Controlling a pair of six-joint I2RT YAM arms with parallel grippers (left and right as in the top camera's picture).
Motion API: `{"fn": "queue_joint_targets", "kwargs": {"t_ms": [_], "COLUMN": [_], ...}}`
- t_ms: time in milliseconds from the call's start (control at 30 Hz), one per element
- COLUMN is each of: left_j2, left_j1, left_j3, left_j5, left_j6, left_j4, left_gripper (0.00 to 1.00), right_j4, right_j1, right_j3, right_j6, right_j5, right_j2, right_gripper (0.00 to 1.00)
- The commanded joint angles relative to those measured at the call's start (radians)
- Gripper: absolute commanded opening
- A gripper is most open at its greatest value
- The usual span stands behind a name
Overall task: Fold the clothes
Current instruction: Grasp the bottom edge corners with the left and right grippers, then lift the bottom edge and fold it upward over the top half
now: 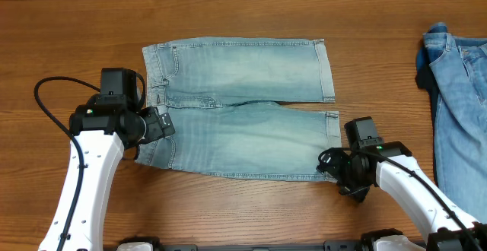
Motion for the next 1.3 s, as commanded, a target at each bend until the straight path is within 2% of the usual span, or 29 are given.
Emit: {"fn": "queue_joint_targets", "kwargs": {"t_ms": [0, 133, 167, 300, 433, 600, 733, 1000, 1267], "left_j2": [0.009, 0.009, 0.009, 0.009, 0.009, 0.009, 0.009, 0.027, 0.185], "left_j1": [0.008, 0.008, 0.008, 0.008, 0.008, 0.008, 0.018, 0.078, 0.078], "left_j3": [-0.011, -0.011, -0.011, -0.011, -0.011, -0.011, -0.010, -0.013, -0.084], "left_j5": [-0.014, -0.014, -0.014, -0.014, -0.014, -0.014, -0.013, -0.006, 0.028], "left_j6": [-0.024, -0.024, -0.024, -0.024, -0.024, -0.024, -0.061, -0.112, -0.117], "left_j4": [0.004, 0.003, 0.002, 0.001, -0.001, 0.001, 0.003, -0.012, 0.047], "left_gripper": [1.00, 1.00, 1.00, 1.00, 1.00, 1.00, 1.00, 1.00, 1.00], "right_j4": [0.035, 0.048, 0.047, 0.048, 0.047, 0.048, 0.056, 0.069, 0.087], "right_j1": [-0.002, -0.002, -0.002, -0.002, -0.002, -0.002, -0.002, -0.002, -0.002], "right_j3": [-0.005, -0.005, -0.005, -0.005, -0.005, -0.005, -0.003, -0.003, -0.003], "right_j6": [0.008, 0.008, 0.008, 0.010, 0.016, 0.015, -0.001, -0.023, -0.023], "right_j5": [0.048, 0.050, 0.050, 0.045, 0.042, 0.043, 0.045, 0.045, 0.058], "right_j2": [-0.006, -0.006, -0.005, 0.000, 0.000, 0.000, 0.000, 0.000, 0.000], "right_gripper": [0.85, 0.72, 0.65, 0.57, 0.37, 0.26, 0.04, 0.04, 0.06]}}
